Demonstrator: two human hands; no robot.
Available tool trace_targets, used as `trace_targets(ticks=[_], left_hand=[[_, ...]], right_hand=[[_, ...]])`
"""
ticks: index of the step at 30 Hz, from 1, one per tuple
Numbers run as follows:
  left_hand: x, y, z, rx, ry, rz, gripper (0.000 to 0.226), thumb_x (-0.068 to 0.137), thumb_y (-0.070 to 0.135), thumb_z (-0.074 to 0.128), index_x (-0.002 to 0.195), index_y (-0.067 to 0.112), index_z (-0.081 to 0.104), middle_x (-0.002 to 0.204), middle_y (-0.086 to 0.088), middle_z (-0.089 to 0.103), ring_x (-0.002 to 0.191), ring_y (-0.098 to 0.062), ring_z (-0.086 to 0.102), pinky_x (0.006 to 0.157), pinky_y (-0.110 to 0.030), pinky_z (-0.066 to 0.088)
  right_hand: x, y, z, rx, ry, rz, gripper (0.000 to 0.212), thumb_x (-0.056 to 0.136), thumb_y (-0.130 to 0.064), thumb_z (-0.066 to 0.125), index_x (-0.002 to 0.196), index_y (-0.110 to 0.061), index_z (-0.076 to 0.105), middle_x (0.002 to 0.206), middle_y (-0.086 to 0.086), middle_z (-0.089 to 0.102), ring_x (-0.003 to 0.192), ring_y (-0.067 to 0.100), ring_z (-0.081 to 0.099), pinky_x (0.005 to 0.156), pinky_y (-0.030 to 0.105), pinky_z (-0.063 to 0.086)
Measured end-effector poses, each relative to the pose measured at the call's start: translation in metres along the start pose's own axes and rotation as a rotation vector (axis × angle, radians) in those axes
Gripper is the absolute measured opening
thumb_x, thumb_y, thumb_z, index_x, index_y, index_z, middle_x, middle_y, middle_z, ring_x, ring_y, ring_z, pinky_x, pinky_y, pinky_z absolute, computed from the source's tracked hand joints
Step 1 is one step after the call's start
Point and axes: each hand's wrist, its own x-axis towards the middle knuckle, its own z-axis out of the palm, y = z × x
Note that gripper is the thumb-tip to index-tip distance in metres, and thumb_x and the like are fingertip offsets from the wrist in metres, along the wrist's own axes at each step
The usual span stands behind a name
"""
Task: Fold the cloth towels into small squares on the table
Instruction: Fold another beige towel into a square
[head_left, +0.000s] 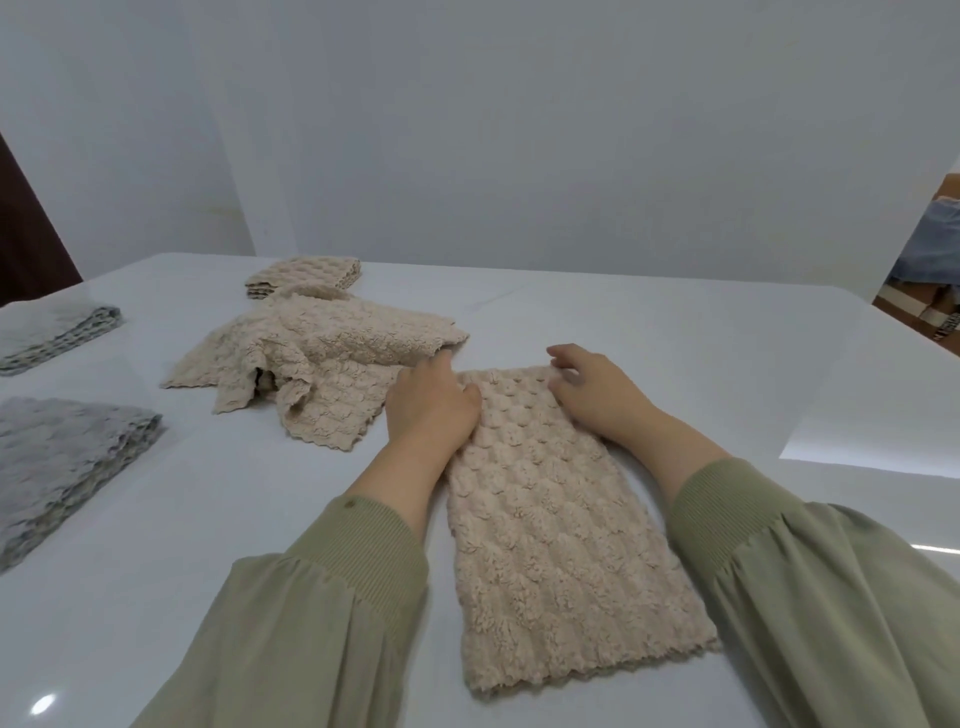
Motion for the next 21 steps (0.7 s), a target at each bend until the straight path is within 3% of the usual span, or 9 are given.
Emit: trace_targets(ticks=[3,7,12,15,18,19,21], left_hand=[[0.008,-0.002,0.002,0.028,-0.013,0.021,0.055,0.086,0.033,0.053,0.137,0.019,0.041,0.133,-0.008,0.049,0.123,-0.029,0.040,0.098,-0.041,0.038],[0.012,-0.004,0.002,0.024,-0.024,0.028,0.059,0.084,0.035,0.056,0.139,0.022,0.040,0.137,-0.007,0.046,0.126,-0.028,0.038,0.101,-0.041,0.036],[0.012,-0.005,0.003,-0.020,-0.003,0.014,0.059,0.084,0.036,0.060,0.138,0.022,0.042,0.137,-0.006,0.046,0.127,-0.027,0.037,0.102,-0.037,0.032],[0.012,-0.005,0.002,-0.090,0.016,-0.005,0.059,0.080,0.037,0.065,0.134,0.022,0.047,0.130,-0.005,0.053,0.121,-0.026,0.044,0.100,-0.038,0.039],[0.010,-0.005,-0.003,-0.200,0.015,-0.037,0.062,0.078,0.034,0.070,0.135,0.021,0.047,0.124,-0.002,0.056,0.115,-0.023,0.050,0.097,-0.040,0.044],[0.009,-0.005,-0.005,-0.261,0.001,-0.055,0.064,0.079,0.032,0.072,0.136,0.021,0.046,0.118,0.000,0.058,0.109,-0.022,0.053,0.094,-0.038,0.045],[0.009,-0.005,-0.008,-0.387,-0.030,-0.080,0.064,0.079,0.026,0.073,0.137,0.020,0.046,0.093,0.004,0.057,0.089,-0.017,0.056,0.081,-0.031,0.045]], right_hand=[[0.009,-0.002,0.002,-0.168,-0.040,-0.080,0.048,0.093,-0.014,0.042,0.141,-0.015,0.040,0.135,0.008,0.050,0.124,0.027,0.044,0.106,0.040,0.034],[0.016,-0.009,-0.001,-0.274,-0.139,-0.014,0.058,0.088,-0.012,0.044,0.145,-0.017,0.033,0.140,0.010,0.041,0.131,0.031,0.031,0.110,0.041,0.028],[0.014,-0.011,-0.004,-0.310,-0.107,0.026,0.039,0.083,-0.017,0.047,0.122,-0.013,0.053,0.119,0.009,0.054,0.116,0.030,0.039,0.097,0.039,0.037],[0.010,-0.010,-0.004,-0.138,-0.078,0.014,0.019,0.080,-0.009,0.050,0.098,-0.015,0.053,0.100,0.006,0.053,0.098,0.025,0.045,0.078,0.030,0.040],[0.006,-0.011,-0.011,0.183,-0.040,0.039,0.017,0.079,0.004,0.051,0.081,-0.013,0.053,0.075,0.003,0.056,0.066,0.016,0.051,0.053,0.019,0.041],[0.005,-0.011,-0.014,0.305,-0.039,0.063,0.021,0.078,0.010,0.052,0.079,-0.011,0.054,0.069,0.006,0.056,0.061,0.018,0.052,0.051,0.022,0.043],[0.007,-0.004,-0.020,0.515,-0.046,0.104,0.019,0.076,0.016,0.057,0.083,-0.002,0.059,0.071,0.019,0.059,0.065,0.028,0.058,0.064,0.037,0.051]])
